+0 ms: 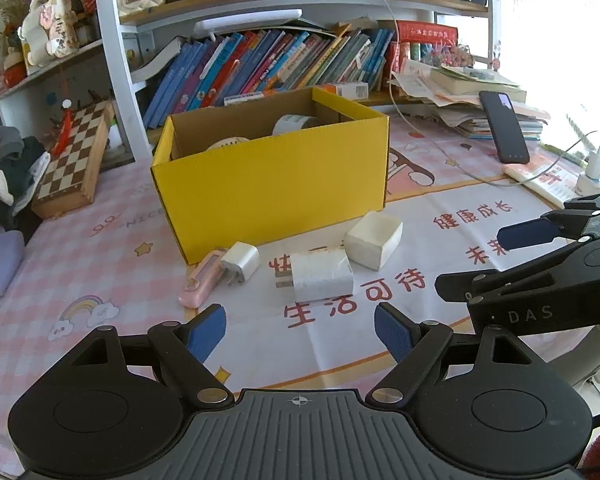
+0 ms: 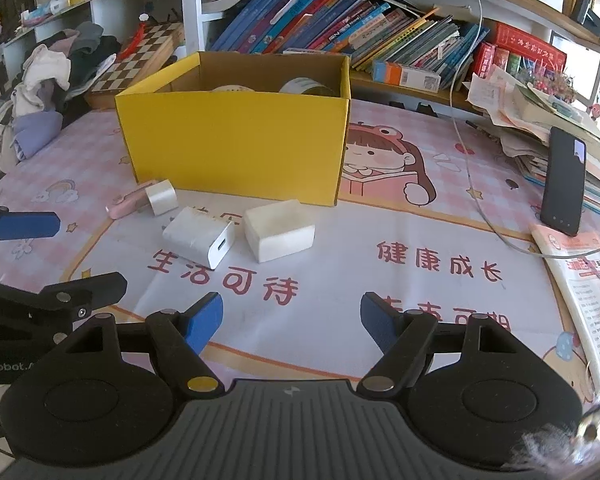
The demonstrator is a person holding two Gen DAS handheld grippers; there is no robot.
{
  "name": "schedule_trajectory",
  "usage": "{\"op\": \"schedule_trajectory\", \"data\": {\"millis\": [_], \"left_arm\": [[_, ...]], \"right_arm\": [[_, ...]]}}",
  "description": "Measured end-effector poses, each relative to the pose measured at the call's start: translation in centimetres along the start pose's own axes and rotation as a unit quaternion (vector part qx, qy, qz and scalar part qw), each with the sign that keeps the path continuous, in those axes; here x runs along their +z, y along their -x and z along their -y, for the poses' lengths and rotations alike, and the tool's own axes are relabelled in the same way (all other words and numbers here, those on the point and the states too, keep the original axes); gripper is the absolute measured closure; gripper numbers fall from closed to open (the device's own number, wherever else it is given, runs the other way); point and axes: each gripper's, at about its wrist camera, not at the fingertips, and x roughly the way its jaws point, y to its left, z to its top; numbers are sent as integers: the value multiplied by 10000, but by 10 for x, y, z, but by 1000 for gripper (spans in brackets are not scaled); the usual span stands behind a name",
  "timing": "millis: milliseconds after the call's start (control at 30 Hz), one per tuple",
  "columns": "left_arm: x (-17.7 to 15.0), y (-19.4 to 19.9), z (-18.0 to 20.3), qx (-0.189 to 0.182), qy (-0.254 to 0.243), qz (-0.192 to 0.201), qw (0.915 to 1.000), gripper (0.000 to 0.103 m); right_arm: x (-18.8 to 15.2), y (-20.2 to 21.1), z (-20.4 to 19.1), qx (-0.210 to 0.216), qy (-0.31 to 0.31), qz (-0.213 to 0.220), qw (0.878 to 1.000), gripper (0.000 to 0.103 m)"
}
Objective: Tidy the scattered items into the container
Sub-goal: 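Move the left tool to the white plug charger while the right tool approaches the white cube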
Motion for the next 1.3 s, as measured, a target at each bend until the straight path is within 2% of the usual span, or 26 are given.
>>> {"op": "schedule_trajectory", "data": {"millis": [867,1300], "left_arm": [[11,-49,-3,-200,95,-205,9995,20],[17,-85,6,-256,-113,-289,9992,20]], "right_arm": [[30,-44,8,154,222,-269,9993,30],[46,-69,16,297,228,-438,9983,30]]}}
